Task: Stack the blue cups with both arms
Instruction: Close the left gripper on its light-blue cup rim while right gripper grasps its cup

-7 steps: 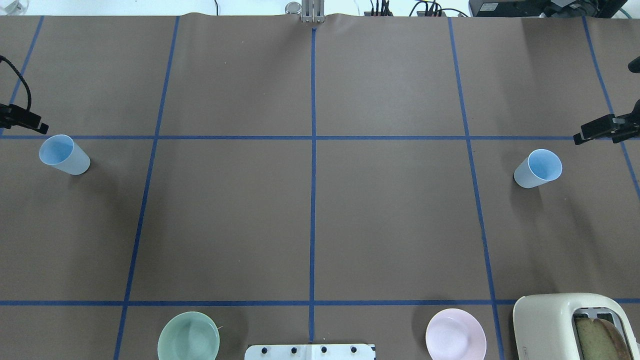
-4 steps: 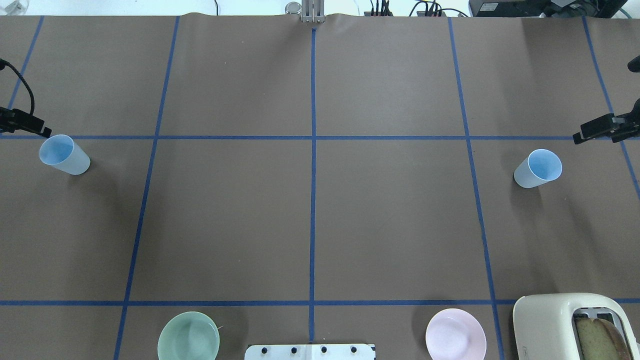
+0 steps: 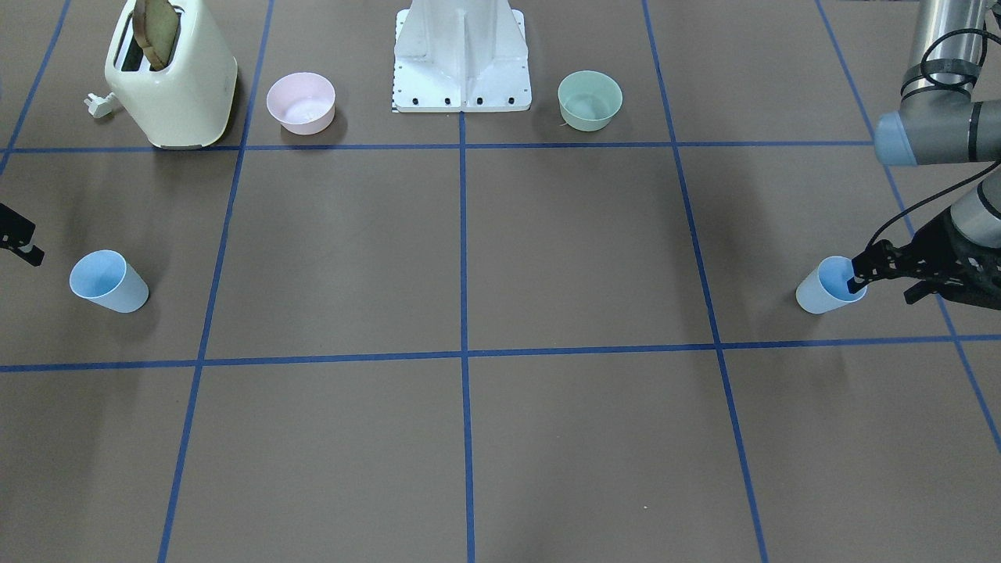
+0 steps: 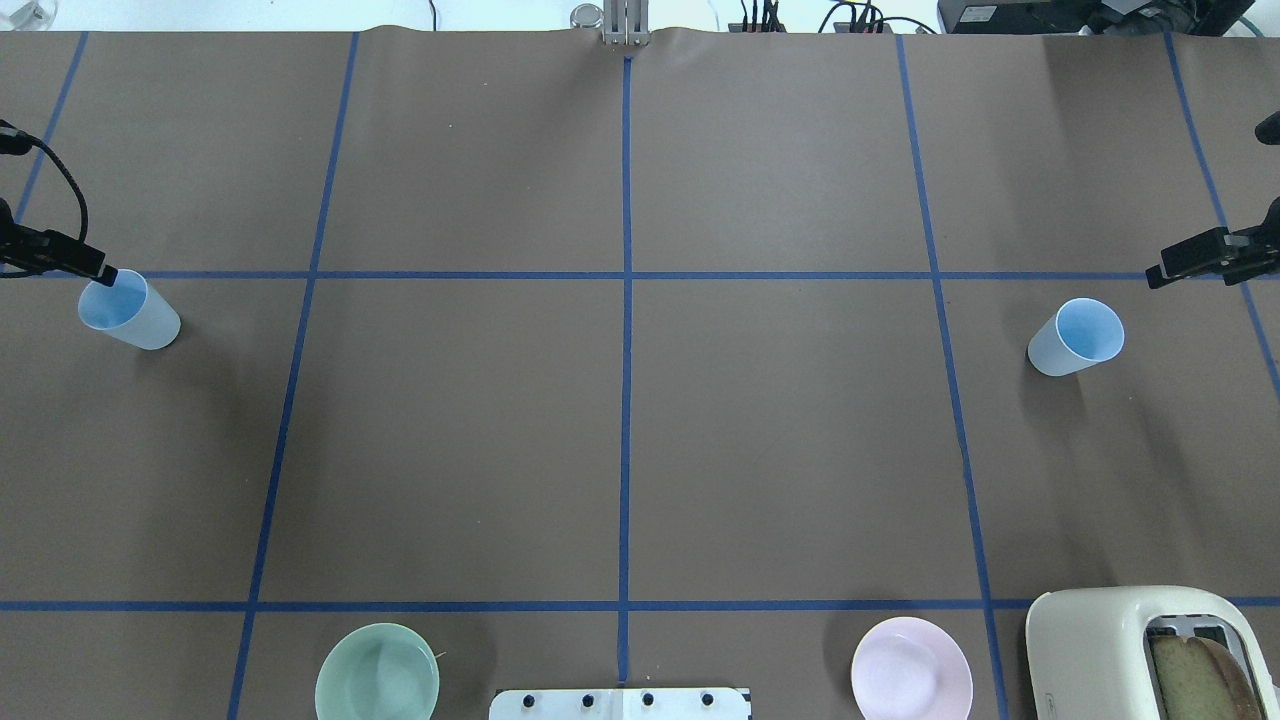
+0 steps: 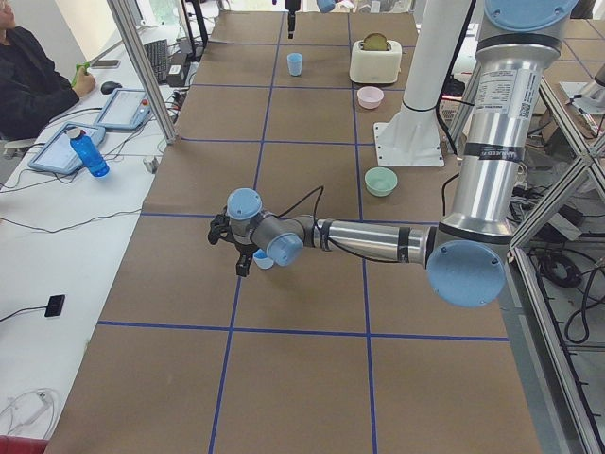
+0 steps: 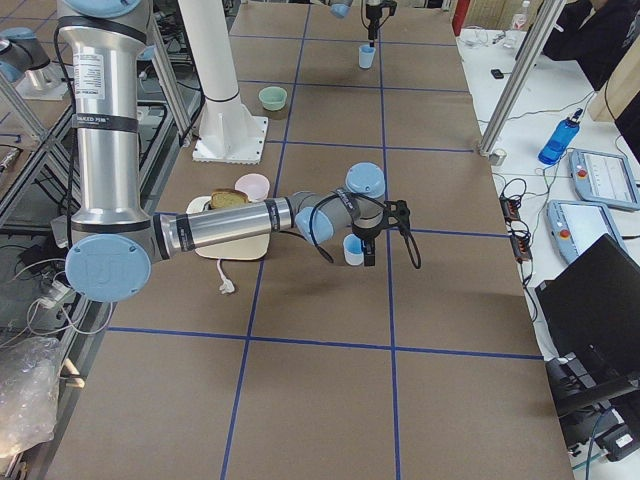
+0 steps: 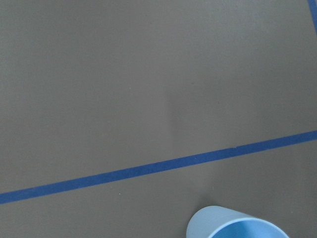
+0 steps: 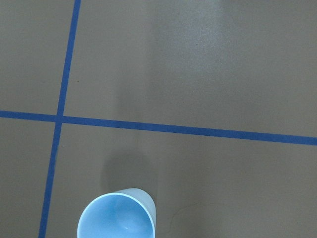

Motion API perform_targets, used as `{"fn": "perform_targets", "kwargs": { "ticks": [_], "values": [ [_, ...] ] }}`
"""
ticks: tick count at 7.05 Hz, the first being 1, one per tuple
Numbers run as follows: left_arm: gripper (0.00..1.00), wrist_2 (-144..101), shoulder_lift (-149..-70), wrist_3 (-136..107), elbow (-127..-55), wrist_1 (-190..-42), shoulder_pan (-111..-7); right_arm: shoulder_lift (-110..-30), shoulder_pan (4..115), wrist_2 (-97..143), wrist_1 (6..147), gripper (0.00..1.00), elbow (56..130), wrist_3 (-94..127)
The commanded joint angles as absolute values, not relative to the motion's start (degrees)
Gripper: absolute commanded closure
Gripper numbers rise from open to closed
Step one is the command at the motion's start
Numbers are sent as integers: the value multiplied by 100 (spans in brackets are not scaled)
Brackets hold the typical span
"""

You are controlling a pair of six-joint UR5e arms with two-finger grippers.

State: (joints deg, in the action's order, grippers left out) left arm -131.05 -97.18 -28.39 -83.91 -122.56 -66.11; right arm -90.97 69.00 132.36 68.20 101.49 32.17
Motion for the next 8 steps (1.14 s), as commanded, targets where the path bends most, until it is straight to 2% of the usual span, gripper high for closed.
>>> {"fn": "perform_targets", "kwargs": {
  "ticks": [1,6,8],
  "values": [
    [2,-13096,-9651,-2839,-8402,-12287,-6583,-9097,6899,13236,6820,0,10143,3217],
    [3,-13061,-9536,-2900,-8394,-12507,-6478,-9097,6899,13245,6820,0,10142,3217],
    [25,-13061,-9536,-3023,-8394,-12516,-6478,-9097,6899,13254,6820,0,10151,3217]
  ]
}}
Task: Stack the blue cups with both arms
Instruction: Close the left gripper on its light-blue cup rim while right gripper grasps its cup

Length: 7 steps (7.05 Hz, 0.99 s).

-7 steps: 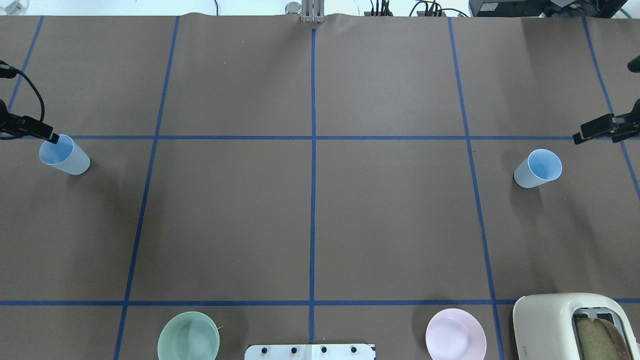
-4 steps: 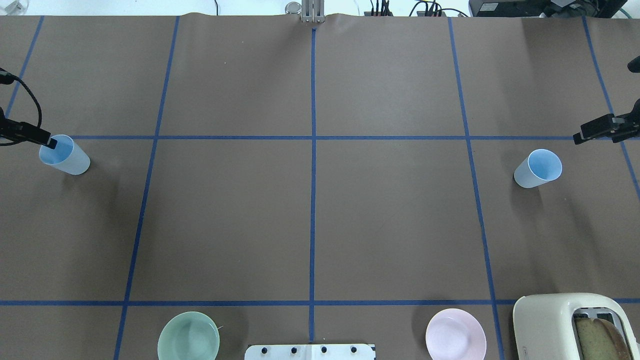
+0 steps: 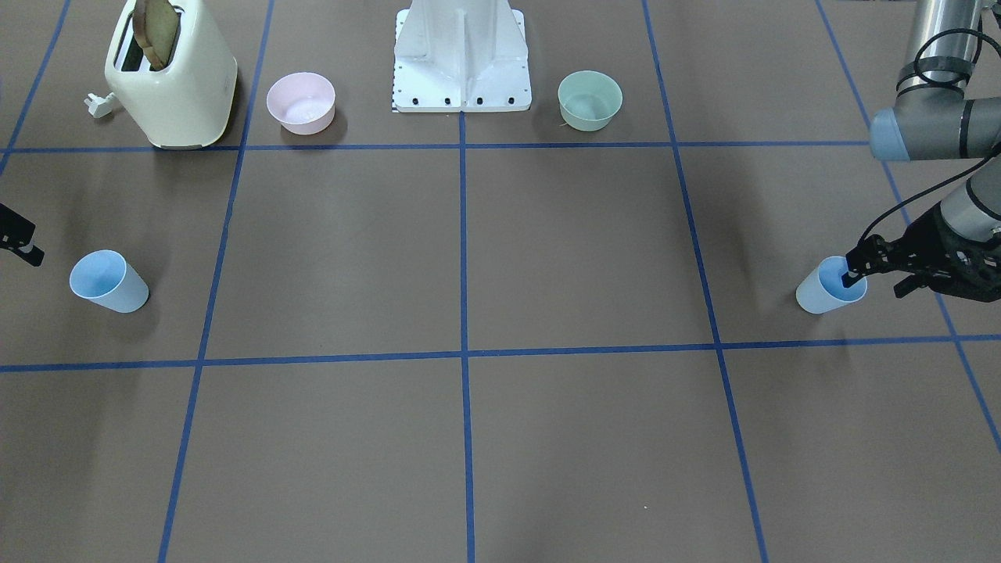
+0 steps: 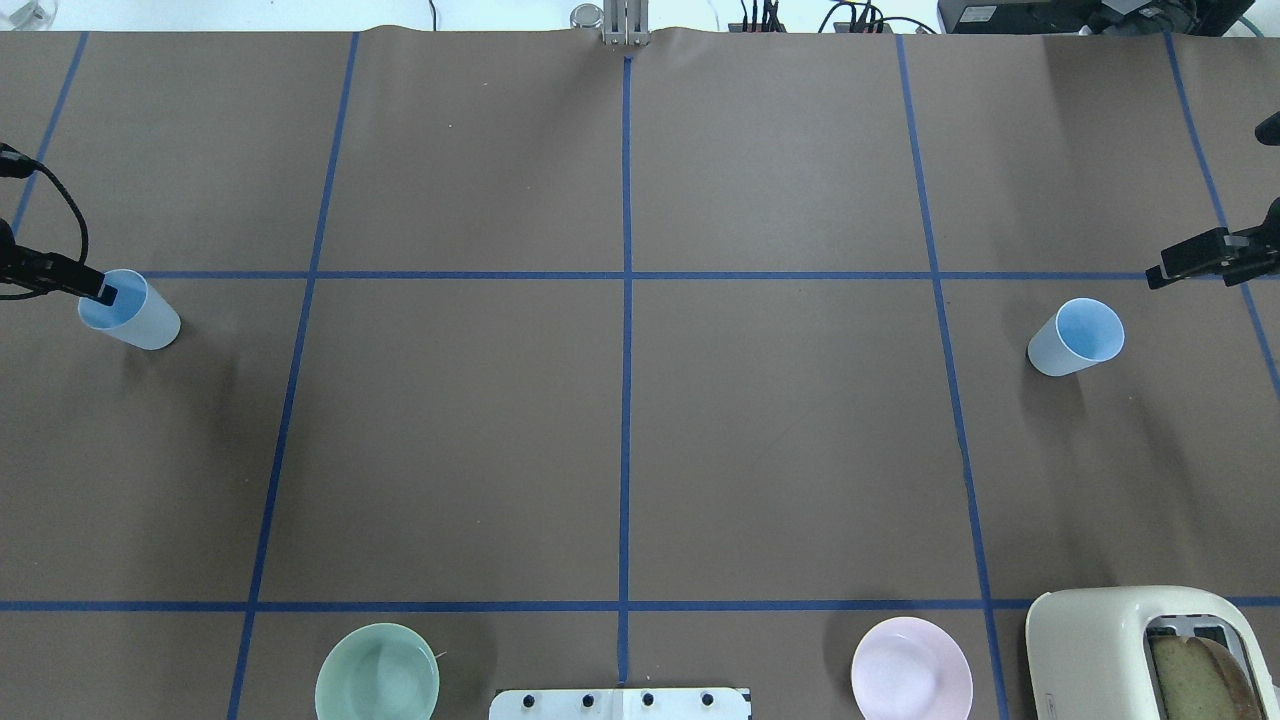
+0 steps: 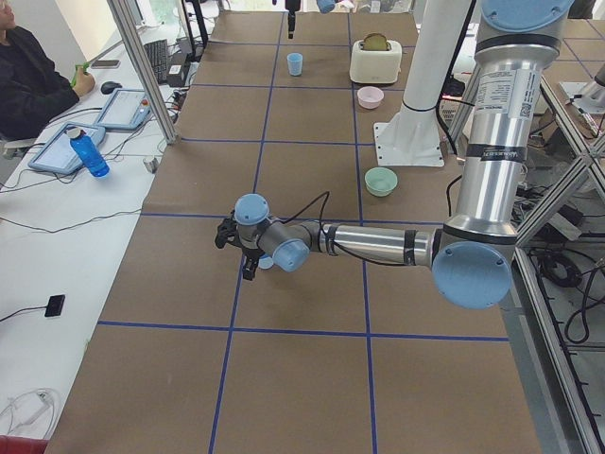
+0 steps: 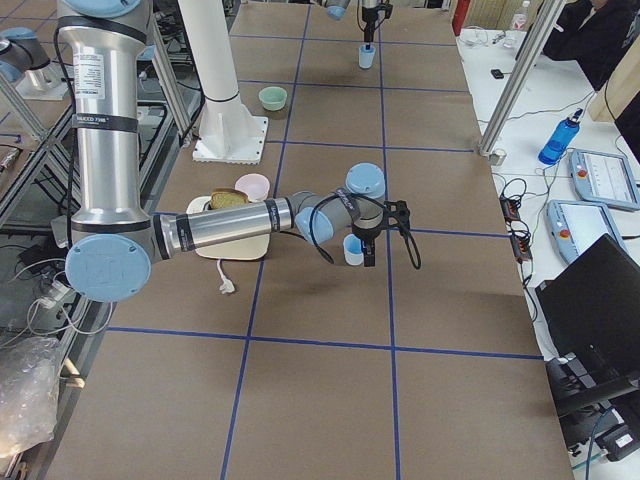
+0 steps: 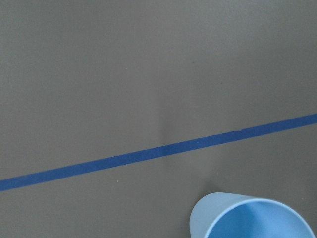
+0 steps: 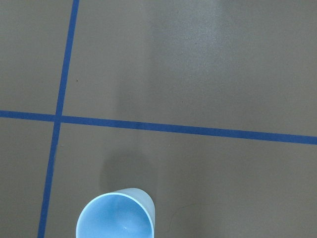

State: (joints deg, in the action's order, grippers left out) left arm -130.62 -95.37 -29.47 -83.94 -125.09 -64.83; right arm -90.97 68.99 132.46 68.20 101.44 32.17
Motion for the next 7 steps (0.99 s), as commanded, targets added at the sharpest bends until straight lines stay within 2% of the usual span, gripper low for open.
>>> {"fn": "perform_targets", "kwargs": {
  "ticks": [1,3,4,7],
  "values": [
    [36,-13061,-9536,-3023,-8402,-12516,-6478,-9097,6899,13254,6820,0,10151,3217],
    [73,-13061,-9536,-3032,-8394,-12516,-6434,-9097,6899,13236,6820,0,10134,3217],
    [100,-13061,-9545,-3032,-8394,-12516,-6399,-9105,6899,13236,6812,0,10125,3217],
    [100,-13061,-9589,-3041,-8429,-12507,-6320,-9105,6899,13236,6812,0,10107,3208]
  ]
}}
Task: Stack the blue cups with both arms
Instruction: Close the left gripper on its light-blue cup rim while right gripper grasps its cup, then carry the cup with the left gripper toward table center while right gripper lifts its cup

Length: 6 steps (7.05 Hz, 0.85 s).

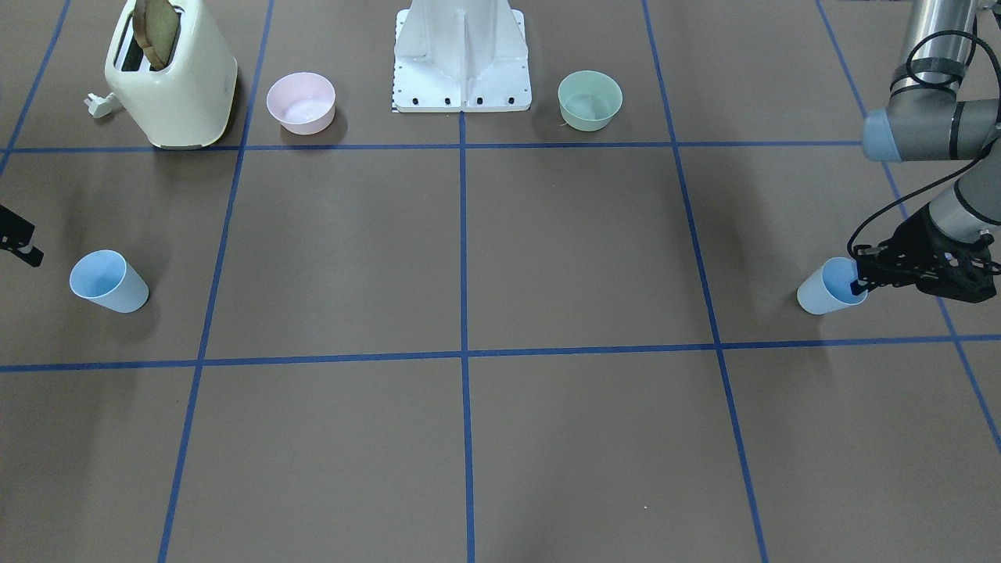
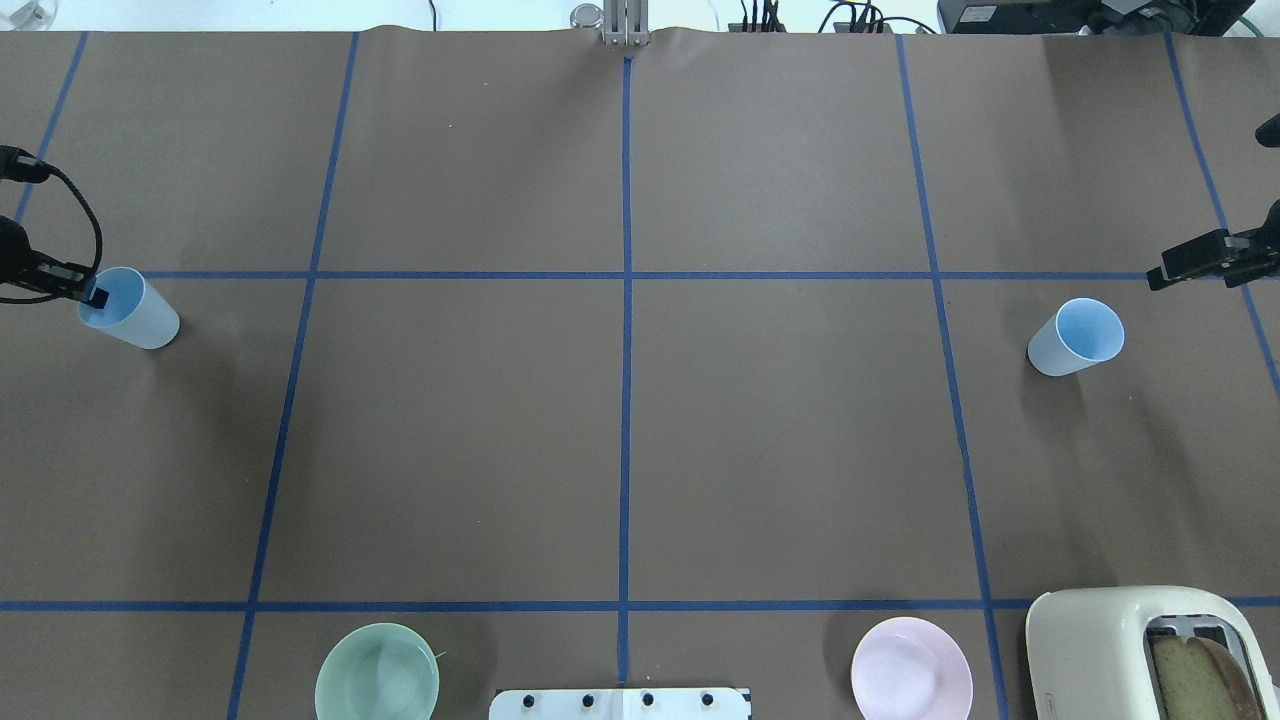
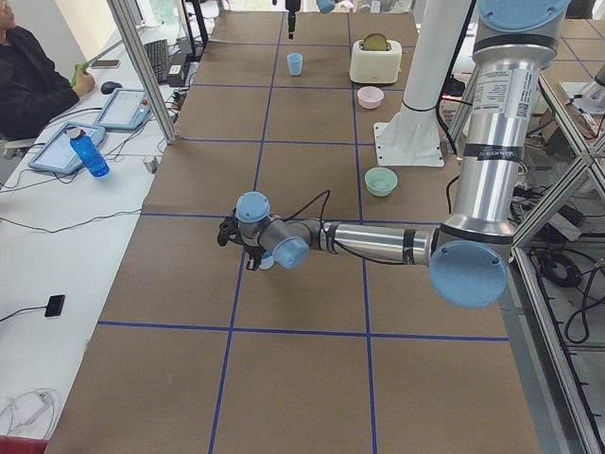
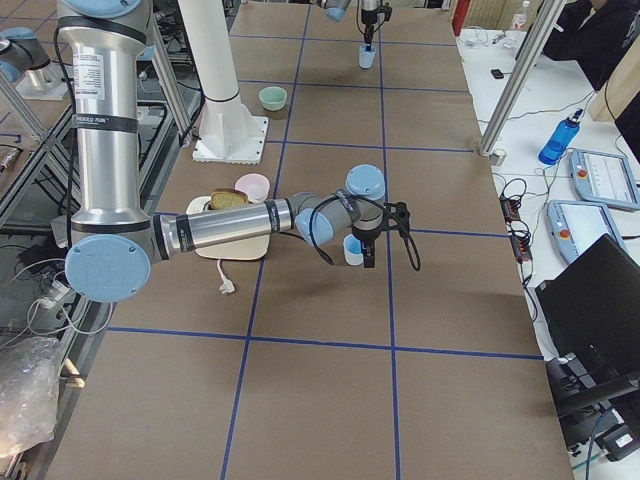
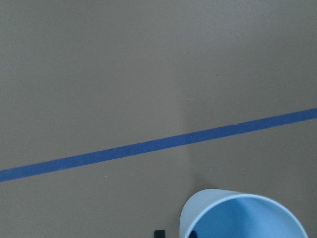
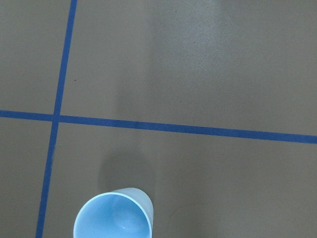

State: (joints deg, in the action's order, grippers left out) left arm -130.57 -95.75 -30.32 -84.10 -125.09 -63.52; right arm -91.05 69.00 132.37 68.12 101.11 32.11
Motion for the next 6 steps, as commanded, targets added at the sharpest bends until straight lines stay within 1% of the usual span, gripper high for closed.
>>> {"fn": "perform_targets", "kwargs": {
  "ticks": [1,3,4,6],
  "values": [
    [100,-13113,-9606,-3058,-8524,-12489,-6319,-9132,6899,13236,6812,0,10107,3208],
    [100,-13358,-9833,-3381,-8858,-12105,-6319,-9158,6838,13158,6803,0,10055,3217],
    [100,-13377,-9992,-3810,-9112,-11885,-6319,-9150,6638,12914,6785,0,10055,3278],
    [100,-13368,-10387,-4846,-9368,-11751,-6040,-9088,6365,12754,6759,0,9898,3348]
  ]
}}
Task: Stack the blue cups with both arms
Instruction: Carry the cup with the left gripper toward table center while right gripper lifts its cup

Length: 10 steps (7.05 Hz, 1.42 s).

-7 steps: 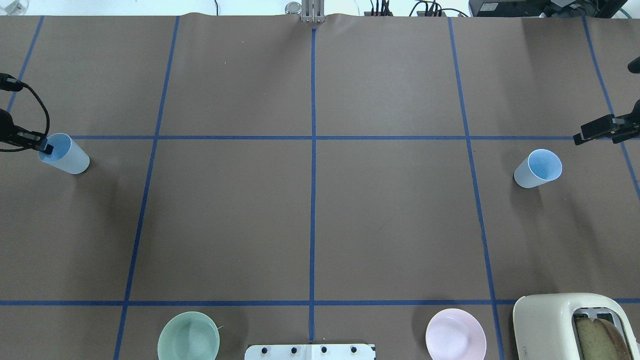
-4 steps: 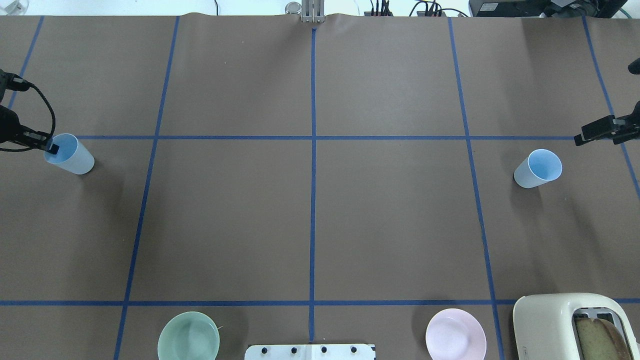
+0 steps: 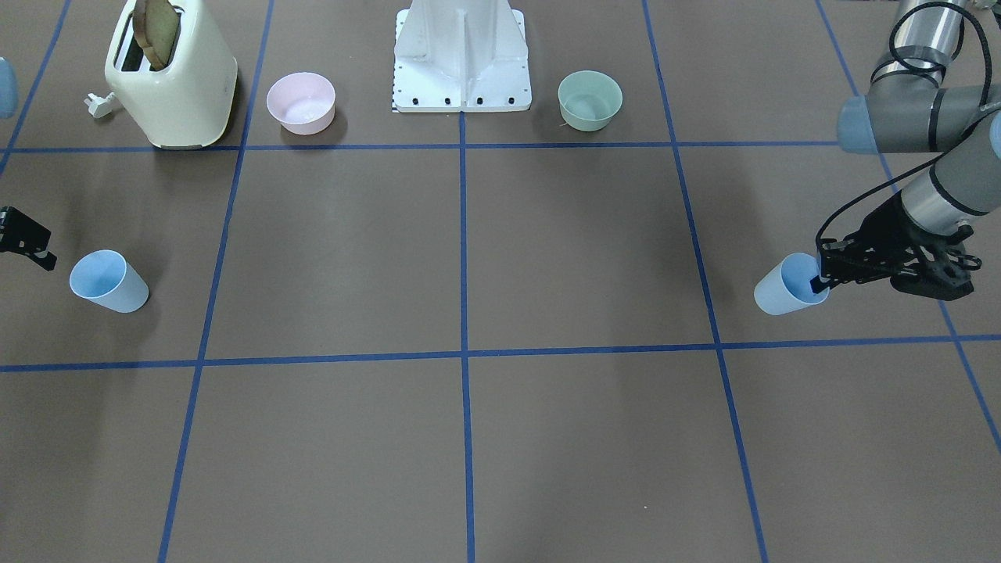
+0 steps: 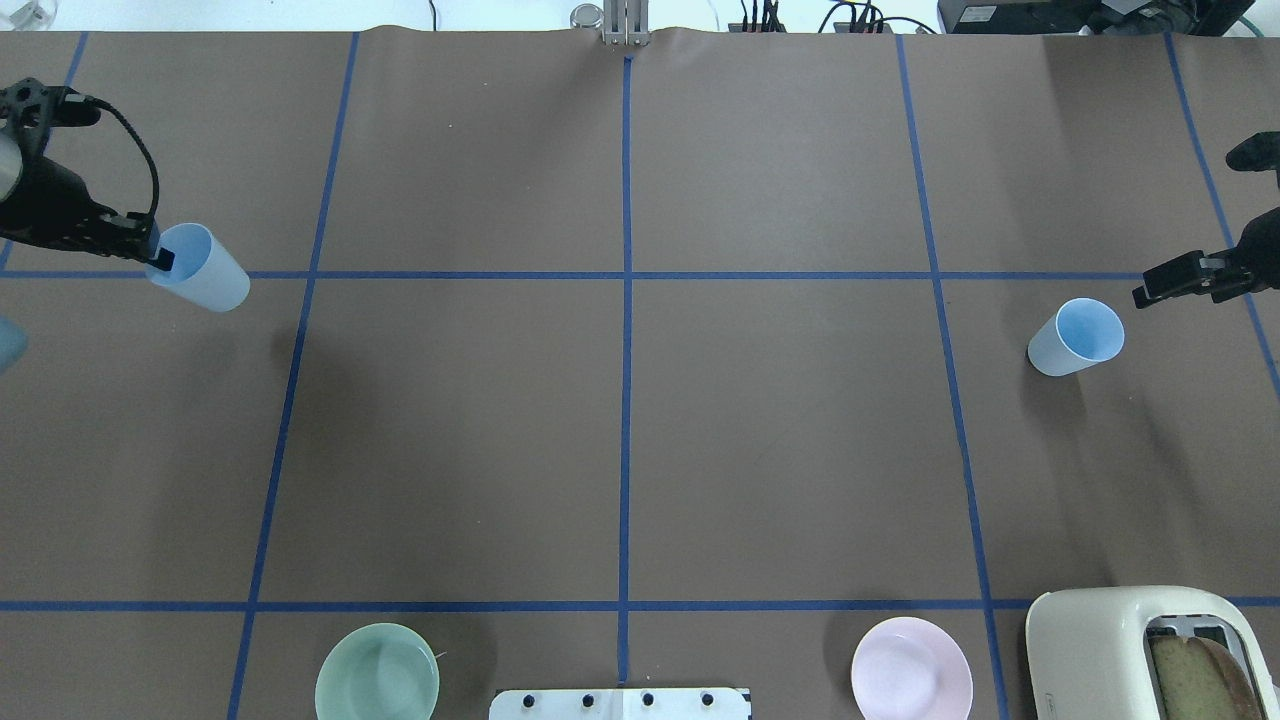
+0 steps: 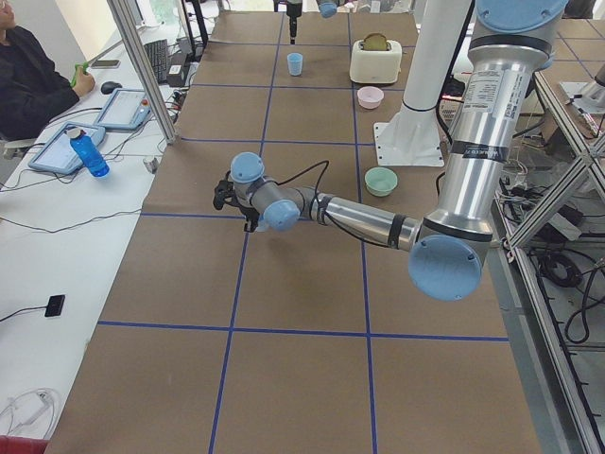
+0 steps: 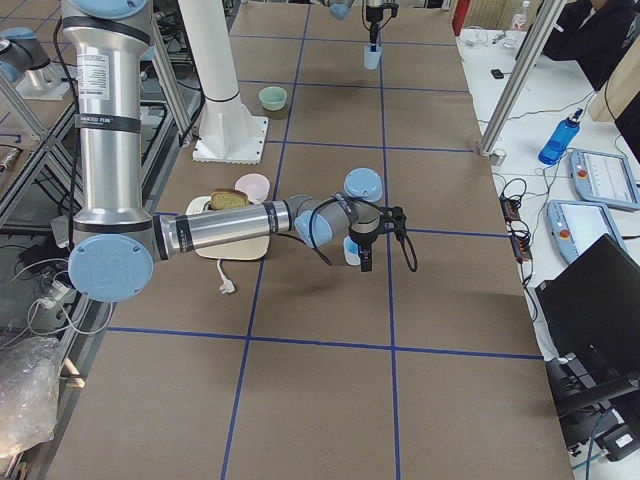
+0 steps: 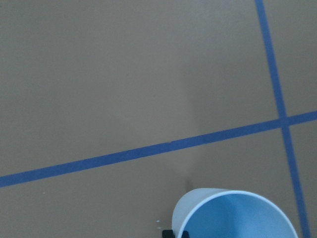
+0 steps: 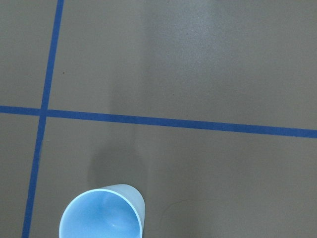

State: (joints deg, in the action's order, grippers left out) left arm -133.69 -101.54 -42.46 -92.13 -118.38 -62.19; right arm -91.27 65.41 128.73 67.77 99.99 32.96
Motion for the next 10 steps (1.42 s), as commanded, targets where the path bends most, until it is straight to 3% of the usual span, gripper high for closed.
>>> {"fn": "perform_targets", "kwargs": {
  "ticks": [1,4,7,10],
  "values": [
    [100,-13342,-10684,-5356,-9404,-11751,-5890,-9053,6224,12657,6759,0,9853,3392],
    [100,-13228,-11134,-6597,-9720,-11655,-5320,-8956,6126,12647,6759,0,9756,3419],
    [100,-12825,-11424,-6880,-10396,-10655,-4958,-8886,6073,12647,6759,0,9633,3419],
    [100,-12227,-11951,-7513,-10424,-10259,-4325,-8886,6021,12612,6759,0,9633,3419]
  ]
}}
